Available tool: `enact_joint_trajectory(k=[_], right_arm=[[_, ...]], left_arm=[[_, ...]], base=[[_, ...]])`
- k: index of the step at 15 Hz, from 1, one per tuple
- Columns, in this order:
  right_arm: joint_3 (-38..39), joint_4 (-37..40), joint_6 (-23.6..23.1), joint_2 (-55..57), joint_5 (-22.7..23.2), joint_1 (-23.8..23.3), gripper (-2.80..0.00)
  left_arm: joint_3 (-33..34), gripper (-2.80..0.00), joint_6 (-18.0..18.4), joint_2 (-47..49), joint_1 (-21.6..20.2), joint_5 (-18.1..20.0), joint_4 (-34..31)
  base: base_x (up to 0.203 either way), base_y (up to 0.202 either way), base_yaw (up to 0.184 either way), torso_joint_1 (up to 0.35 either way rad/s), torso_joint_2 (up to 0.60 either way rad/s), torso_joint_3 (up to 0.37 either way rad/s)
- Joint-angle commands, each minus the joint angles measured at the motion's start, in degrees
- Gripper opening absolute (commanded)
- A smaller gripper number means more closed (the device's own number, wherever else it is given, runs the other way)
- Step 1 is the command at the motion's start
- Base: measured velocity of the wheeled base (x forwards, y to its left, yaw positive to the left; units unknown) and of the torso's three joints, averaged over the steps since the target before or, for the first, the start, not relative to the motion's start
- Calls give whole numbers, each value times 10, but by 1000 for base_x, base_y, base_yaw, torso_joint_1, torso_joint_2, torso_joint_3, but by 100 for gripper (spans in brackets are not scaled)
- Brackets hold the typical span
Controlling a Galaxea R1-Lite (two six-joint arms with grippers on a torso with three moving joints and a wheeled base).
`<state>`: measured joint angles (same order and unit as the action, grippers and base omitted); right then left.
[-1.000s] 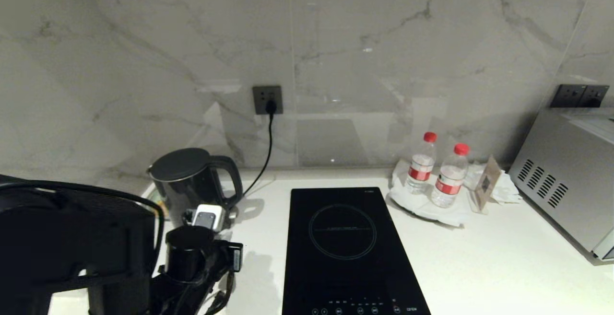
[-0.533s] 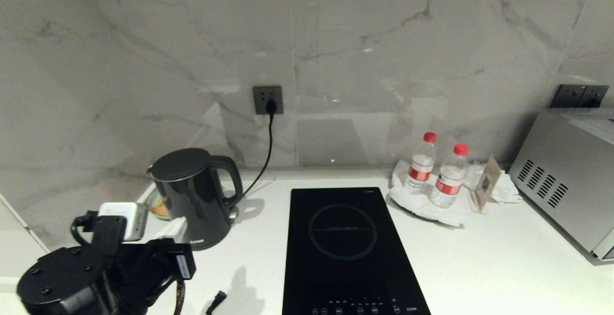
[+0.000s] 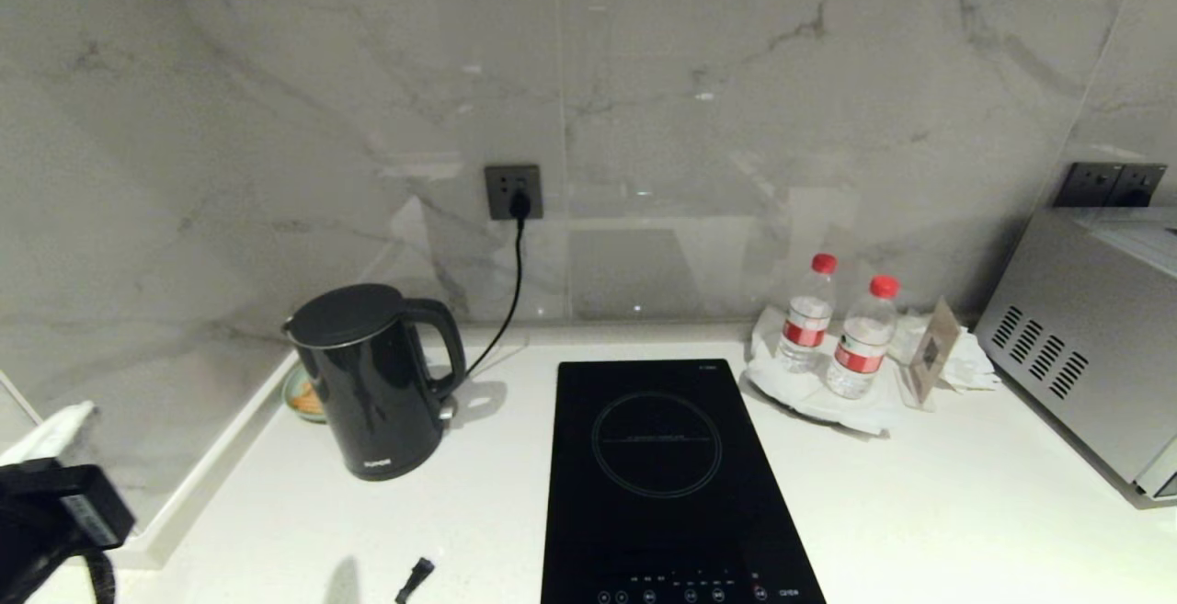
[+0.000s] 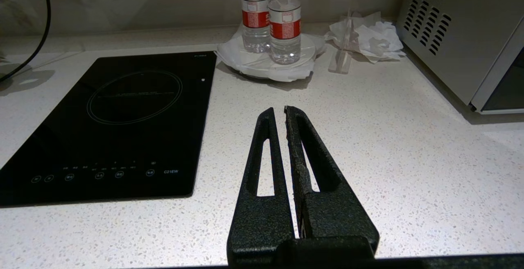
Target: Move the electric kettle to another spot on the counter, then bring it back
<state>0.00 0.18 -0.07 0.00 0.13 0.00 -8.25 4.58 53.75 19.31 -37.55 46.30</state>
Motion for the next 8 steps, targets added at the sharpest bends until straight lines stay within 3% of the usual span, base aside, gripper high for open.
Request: enact_joint_trajectory(k=[1,3,5,6,8], right_arm=[[0,0,0,1,0,0,-280],[0,0,0,1,0,0,-280],[0,0,0,1,0,0,-280],[0,0,0,1,0,0,-280],[0,0,0,1,0,0,-280]], left_arm=[[-54,-280,25,-202,-60,14,-224],[-81,-280,49,-283,-120,33,-335],[-90,-280,78,-336,-192,49,-379],[-85,-280,86,-359,-199,63,-386],[-55,-280,90,-424,-194,130,-391]], base=[[0,0,0,0,0,0],[0,0,0,0,0,0],[0,0,0,0,0,0],[0,0,0,0,0,0],[0,0,0,0,0,0]])
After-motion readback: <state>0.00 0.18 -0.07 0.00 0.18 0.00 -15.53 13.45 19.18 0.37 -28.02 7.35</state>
